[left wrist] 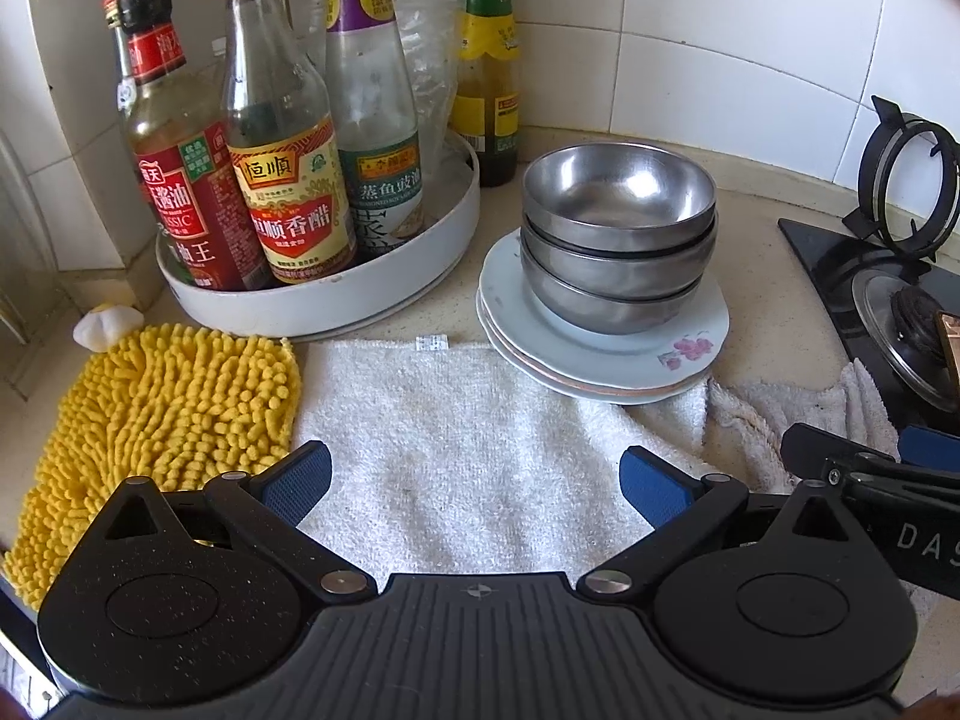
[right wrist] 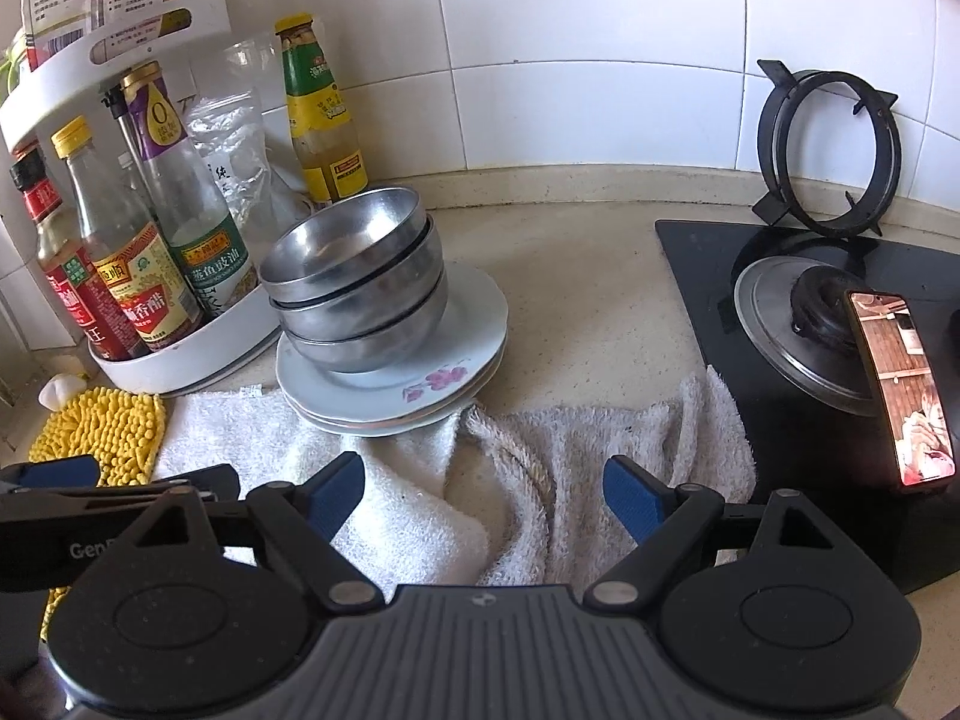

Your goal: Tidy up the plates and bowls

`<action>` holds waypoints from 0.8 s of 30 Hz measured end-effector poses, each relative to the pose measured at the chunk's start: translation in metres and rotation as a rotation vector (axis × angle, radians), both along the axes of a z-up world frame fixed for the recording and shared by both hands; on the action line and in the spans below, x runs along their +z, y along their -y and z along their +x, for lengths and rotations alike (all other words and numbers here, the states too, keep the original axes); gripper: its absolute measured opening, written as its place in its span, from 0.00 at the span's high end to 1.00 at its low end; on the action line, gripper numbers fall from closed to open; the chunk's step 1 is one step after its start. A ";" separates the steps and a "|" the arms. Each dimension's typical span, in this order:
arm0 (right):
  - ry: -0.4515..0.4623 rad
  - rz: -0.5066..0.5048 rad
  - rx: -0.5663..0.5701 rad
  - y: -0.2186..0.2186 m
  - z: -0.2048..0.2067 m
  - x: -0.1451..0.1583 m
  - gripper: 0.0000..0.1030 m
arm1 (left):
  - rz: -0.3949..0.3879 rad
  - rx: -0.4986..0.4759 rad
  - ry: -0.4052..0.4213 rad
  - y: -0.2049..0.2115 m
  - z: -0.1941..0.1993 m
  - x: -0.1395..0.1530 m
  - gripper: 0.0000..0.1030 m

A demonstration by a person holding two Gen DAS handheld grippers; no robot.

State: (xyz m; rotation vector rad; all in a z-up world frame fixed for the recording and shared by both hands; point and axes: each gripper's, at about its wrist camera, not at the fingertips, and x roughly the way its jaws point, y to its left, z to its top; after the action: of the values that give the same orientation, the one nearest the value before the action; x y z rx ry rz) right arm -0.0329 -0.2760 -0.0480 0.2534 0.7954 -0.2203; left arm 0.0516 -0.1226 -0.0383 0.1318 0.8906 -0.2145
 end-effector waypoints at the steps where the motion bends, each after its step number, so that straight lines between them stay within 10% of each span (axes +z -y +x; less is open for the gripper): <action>1: -0.002 -0.001 -0.002 0.000 0.000 0.000 0.00 | 0.004 0.001 0.002 0.000 0.000 0.000 0.00; 24: -0.042 -0.009 -0.008 0.000 0.009 -0.006 0.00 | 0.014 -0.007 -0.042 0.002 0.009 -0.007 0.00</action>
State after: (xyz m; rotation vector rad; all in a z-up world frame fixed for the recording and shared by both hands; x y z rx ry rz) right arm -0.0239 -0.2759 -0.0543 0.2447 0.8346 -0.2373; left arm 0.0608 -0.1243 -0.0449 0.1434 0.9339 -0.2185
